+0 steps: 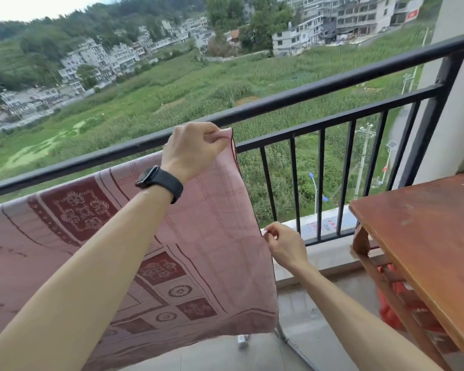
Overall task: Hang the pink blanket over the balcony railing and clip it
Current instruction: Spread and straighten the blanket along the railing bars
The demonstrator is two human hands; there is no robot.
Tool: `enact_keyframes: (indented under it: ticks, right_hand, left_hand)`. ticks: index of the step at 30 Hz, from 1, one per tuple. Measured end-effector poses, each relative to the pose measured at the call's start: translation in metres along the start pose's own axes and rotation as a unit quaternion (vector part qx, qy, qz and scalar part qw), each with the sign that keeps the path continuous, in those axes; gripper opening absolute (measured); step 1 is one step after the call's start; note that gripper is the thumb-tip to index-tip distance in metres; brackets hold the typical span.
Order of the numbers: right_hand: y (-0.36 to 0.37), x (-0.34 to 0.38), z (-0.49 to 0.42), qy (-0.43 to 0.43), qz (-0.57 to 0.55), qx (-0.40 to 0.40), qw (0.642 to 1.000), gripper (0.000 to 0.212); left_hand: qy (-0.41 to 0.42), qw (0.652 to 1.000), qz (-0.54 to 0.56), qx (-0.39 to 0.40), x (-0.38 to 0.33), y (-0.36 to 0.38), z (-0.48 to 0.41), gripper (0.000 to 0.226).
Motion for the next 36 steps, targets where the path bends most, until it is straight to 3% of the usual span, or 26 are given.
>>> enact_keyframes:
  ticks: [3,6,11,17,24,28,32,36]
  right_hand:
    - [0.017,0.003,-0.01,0.048,0.092,0.086,0.991,0.017]
    - [0.028,0.01,-0.019,0.066,0.096,0.104,0.988,0.021]
    - [0.043,0.053,-0.025,-0.008,-0.073,0.106,0.992,0.028]
    - [0.035,0.103,-0.025,-0.077,-0.248,0.094,0.961,0.034]
    - [0.015,0.138,-0.032,-0.1,-0.326,0.018,0.94,0.027]
    - [0.002,0.163,-0.038,-0.085,-0.386,0.052,0.917,0.047]
    - [-0.006,0.19,-0.049,-0.127,-0.396,0.071,0.907,0.031]
    - [-0.008,0.198,-0.056,-0.177,-0.384,0.055,0.904,0.014]
  left_hand:
    - [-0.012,1.0,-0.02,-0.002,0.006,0.003,-0.004,0.025]
    - [-0.008,1.0,-0.006,0.018,0.018,0.003,-0.008,0.025]
    - [0.021,0.997,0.051,0.059,0.039,-0.023,-0.015,0.018]
    - [0.024,0.997,0.071,0.034,0.04,-0.018,-0.011,0.015]
    - [-0.006,0.996,0.09,-0.016,0.038,0.002,-0.012,0.011]
    - [-0.006,0.996,0.088,-0.002,0.039,0.009,-0.011,0.016]
    - [-0.001,0.996,0.089,0.012,0.05,0.012,-0.006,0.027]
    - [0.003,1.0,0.001,-0.02,0.075,0.013,0.013,0.03]
Point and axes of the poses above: each hand's wrist, its own z-axis away from the middle knuckle, its own y-axis out of the palm, x = y × z, the point moved 1 cm from there along -z, towards the middle knuckle, and after that the axes turned 14 degrees about -z, right-handed, at the moved point
